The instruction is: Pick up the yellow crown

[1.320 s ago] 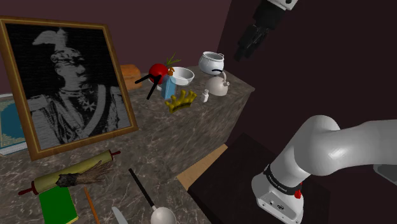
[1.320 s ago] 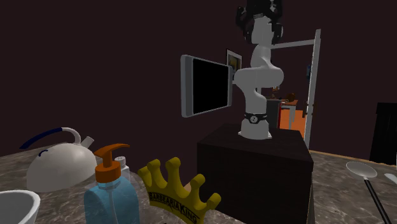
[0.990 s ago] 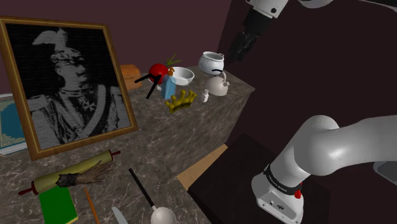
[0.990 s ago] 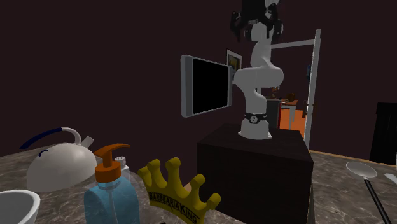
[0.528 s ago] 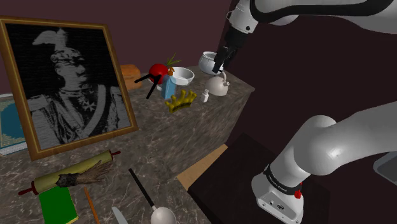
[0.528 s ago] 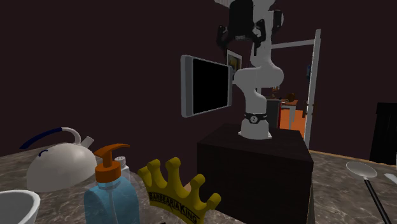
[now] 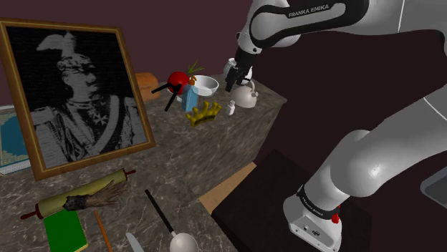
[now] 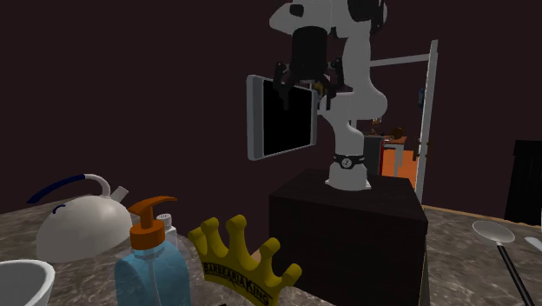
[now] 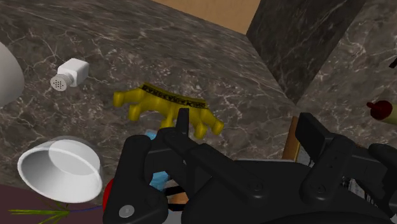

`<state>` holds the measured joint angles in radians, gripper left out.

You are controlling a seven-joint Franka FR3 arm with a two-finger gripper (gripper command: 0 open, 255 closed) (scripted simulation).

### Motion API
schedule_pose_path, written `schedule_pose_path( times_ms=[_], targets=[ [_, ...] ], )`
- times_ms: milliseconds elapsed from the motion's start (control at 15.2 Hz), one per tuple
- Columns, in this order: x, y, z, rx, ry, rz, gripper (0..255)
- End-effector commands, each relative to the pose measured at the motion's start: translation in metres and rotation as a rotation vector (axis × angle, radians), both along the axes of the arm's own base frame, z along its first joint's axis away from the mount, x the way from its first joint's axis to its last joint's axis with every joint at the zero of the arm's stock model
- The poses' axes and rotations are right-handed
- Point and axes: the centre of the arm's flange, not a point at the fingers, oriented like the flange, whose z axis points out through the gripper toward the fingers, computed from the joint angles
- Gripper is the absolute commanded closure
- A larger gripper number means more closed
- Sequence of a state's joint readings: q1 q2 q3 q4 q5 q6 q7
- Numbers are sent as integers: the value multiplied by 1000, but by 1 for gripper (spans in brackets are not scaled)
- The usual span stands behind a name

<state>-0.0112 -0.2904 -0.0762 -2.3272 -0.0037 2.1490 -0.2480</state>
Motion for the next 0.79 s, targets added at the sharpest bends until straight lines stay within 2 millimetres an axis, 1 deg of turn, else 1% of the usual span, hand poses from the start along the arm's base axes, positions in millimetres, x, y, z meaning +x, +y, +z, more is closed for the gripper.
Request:
schedule_pose_path(
  times_ms=[0,726],
  targets=[
    [19,-4,-19,-10,5,12,0],
    [117,-38,-121,-60,38,72,0]
  ],
)
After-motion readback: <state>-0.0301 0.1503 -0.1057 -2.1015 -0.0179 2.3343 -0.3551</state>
